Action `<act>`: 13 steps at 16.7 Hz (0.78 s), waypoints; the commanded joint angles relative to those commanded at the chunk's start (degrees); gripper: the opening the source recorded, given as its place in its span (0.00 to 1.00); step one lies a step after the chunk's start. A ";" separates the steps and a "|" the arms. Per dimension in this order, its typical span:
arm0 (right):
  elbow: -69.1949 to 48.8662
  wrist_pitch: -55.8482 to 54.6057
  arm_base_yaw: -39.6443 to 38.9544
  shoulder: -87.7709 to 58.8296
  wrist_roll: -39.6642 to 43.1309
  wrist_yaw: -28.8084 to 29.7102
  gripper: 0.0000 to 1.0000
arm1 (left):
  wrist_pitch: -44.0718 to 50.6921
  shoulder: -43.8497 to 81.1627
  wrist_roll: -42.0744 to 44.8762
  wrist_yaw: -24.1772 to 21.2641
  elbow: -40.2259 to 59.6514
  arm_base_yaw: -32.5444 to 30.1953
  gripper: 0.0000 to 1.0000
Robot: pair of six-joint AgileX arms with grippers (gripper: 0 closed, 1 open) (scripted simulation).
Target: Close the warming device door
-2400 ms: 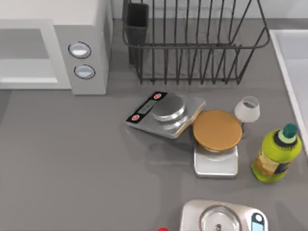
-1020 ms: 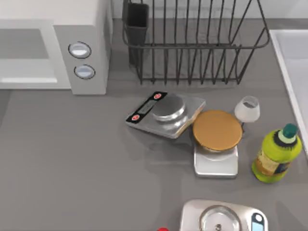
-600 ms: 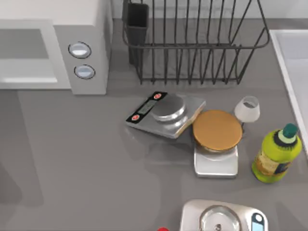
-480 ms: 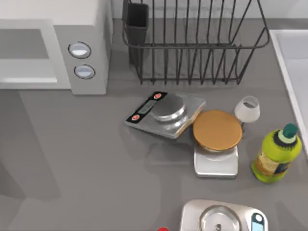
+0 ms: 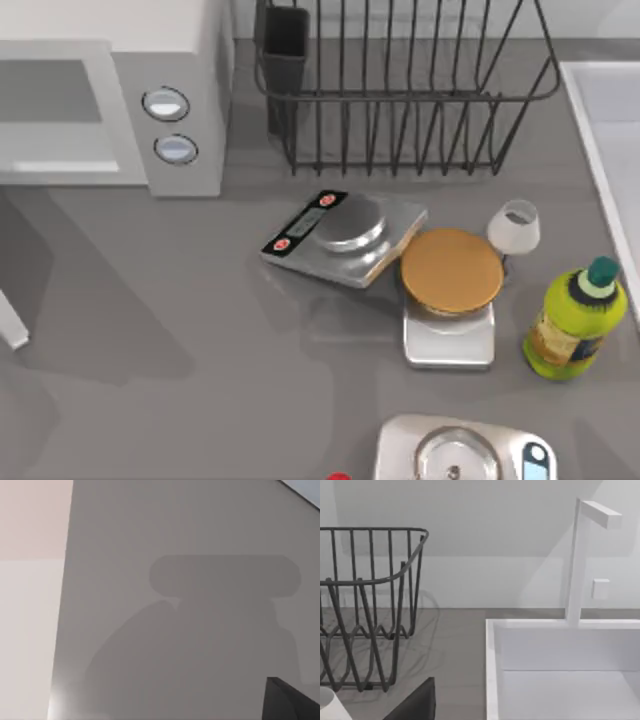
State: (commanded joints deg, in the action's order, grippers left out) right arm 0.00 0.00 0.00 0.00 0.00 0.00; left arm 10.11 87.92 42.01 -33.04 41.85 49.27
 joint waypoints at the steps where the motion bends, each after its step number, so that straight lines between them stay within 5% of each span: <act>1: 0.00 0.00 0.00 0.00 0.00 0.00 1.00 | -0.95 -1.79 -0.58 0.83 -1.26 -1.20 0.00; 13: 0.00 0.00 0.00 0.00 0.00 0.00 1.00 | -4.63 -15.73 -15.98 9.29 -14.92 -16.13 0.00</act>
State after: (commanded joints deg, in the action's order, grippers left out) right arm 0.00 0.00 0.00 0.00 0.00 0.00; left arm 5.48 72.19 26.04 -23.74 26.93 33.14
